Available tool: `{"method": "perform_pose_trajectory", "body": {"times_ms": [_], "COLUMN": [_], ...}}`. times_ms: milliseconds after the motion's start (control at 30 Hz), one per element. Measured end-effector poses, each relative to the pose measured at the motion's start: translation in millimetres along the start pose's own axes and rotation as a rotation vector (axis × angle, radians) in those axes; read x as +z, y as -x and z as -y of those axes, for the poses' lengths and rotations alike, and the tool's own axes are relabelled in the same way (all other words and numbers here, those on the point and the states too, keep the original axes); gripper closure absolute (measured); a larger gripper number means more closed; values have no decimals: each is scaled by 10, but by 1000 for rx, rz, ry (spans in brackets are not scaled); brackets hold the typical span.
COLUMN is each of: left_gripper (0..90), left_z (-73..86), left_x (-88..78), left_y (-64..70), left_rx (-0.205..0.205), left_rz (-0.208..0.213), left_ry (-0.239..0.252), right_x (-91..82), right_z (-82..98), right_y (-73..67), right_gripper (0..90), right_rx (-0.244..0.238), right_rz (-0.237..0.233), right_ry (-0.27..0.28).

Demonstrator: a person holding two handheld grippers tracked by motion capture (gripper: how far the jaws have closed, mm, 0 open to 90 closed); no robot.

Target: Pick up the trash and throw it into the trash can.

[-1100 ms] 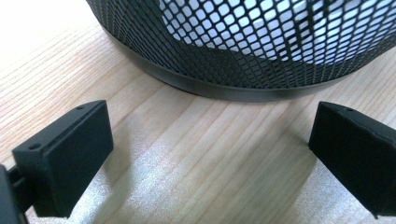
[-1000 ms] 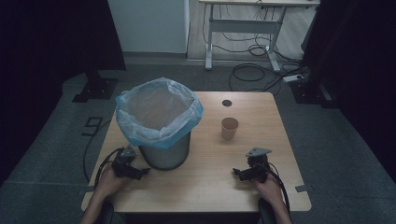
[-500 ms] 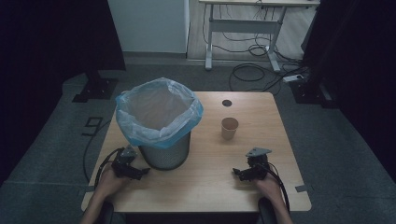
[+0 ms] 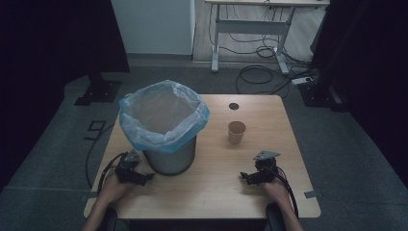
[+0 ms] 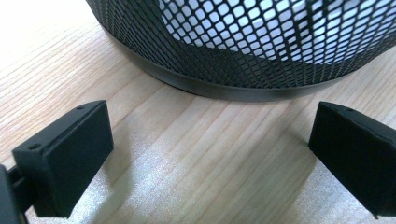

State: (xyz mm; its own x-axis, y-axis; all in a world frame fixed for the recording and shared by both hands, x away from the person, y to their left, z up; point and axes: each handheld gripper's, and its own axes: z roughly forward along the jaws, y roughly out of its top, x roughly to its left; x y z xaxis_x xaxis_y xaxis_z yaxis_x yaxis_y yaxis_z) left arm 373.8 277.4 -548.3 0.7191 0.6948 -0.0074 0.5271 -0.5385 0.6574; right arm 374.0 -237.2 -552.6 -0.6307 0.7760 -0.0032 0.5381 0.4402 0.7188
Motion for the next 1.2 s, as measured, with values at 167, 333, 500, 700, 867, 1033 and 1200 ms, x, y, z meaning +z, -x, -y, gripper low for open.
{"method": "perform_pose_trajectory", "body": {"times_ms": [167,333,500,700,867,1033,1200], "left_gripper": [0,0,0,0,0,0,0], "left_z": [0,0,0,0,0,0,0], "left_x": [0,0,0,0,0,0,1], "left_y": [0,0,0,0,0,0,0], "left_rx": [0,0,0,0,0,0,-1], "left_rz": [0,0,0,0,0,0,0], "left_ry": [0,0,0,0,0,0,1], "right_x": [-18,13,65,131,216,323,420], "right_z": [-94,-214,-304,-416,-506,-628,-748], "right_y": [60,124,187,287,367,411,436], "right_gripper": [0,0,0,0,0,0,0], "right_rx": [31,38,49,73,113,117,108], "right_rz": [-1,7,15,33,48,58,55], "right_ry": [17,21,34,50,40,18,18]}}
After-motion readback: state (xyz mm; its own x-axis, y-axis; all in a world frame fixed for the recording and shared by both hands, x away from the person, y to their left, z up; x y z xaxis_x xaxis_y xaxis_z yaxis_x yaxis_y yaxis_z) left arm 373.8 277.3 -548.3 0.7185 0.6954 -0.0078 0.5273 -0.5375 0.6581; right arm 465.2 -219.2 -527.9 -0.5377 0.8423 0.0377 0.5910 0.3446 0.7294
